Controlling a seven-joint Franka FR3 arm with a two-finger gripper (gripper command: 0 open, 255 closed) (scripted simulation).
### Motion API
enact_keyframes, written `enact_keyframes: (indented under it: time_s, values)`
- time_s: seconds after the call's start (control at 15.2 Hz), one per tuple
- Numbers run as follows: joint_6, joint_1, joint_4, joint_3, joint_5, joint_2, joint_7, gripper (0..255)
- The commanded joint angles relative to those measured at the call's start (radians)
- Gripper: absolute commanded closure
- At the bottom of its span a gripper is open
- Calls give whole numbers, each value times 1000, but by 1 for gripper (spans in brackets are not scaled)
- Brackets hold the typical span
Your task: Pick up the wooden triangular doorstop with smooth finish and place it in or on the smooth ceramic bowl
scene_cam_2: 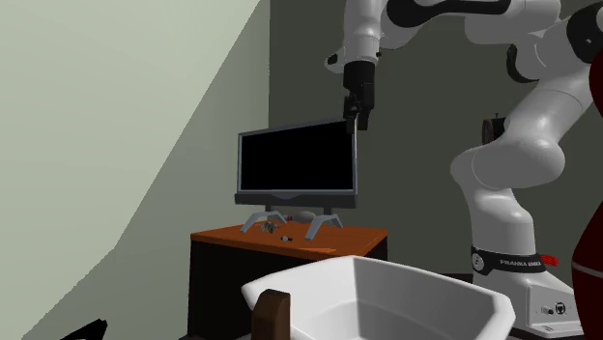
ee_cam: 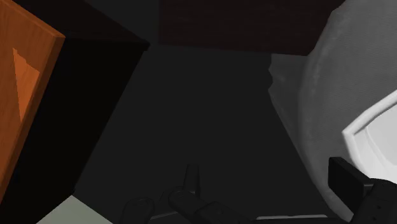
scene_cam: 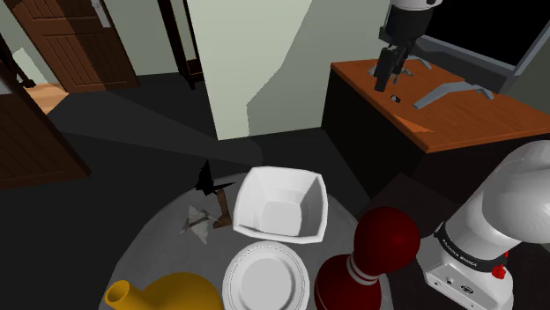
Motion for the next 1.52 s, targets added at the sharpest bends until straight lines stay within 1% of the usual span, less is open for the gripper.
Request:
enact_keyframes:
  time_s: [0.0, 0.4, 0.79, 1.12, 1.45]
  values:
    - [0, 0, 0, 0, 0, 0, 0, 0]
    - [61, 43, 43, 93, 63, 157, 89, 0]
    - [114, 78, 120, 183, 104, 336, 174, 0]
    - [148, 104, 211, 252, 115, 499, 247, 0]
    - [168, 133, 326, 314, 103, 674, 323, 0]
